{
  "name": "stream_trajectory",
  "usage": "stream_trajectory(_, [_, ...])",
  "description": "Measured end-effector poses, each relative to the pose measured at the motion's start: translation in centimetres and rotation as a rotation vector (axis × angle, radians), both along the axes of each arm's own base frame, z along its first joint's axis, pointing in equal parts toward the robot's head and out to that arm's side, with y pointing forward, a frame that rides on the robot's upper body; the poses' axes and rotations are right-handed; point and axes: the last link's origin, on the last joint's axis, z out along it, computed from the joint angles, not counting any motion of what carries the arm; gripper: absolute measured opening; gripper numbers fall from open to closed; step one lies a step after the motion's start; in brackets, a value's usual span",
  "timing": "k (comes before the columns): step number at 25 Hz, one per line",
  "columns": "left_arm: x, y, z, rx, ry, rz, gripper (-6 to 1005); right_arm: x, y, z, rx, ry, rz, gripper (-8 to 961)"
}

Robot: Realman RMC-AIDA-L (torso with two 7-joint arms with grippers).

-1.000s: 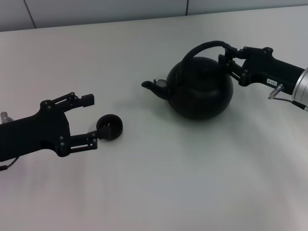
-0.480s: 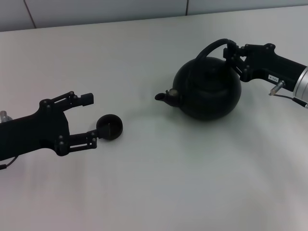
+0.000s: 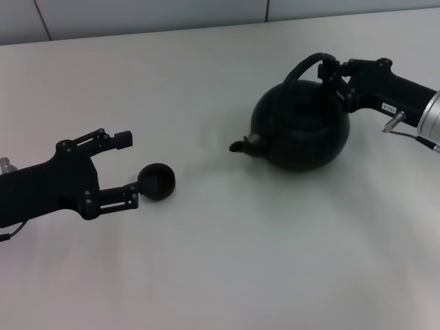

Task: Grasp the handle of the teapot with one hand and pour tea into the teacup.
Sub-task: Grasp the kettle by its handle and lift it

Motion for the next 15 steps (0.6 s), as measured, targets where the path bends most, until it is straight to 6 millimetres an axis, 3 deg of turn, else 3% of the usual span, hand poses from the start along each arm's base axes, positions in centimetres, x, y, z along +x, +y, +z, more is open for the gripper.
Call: stream_trajectory(15, [0.0,-0.1,-0.2,0.003,-0.004,0.0,859,-1.1,0.9,0.6,0.064,0.016,0.045,100])
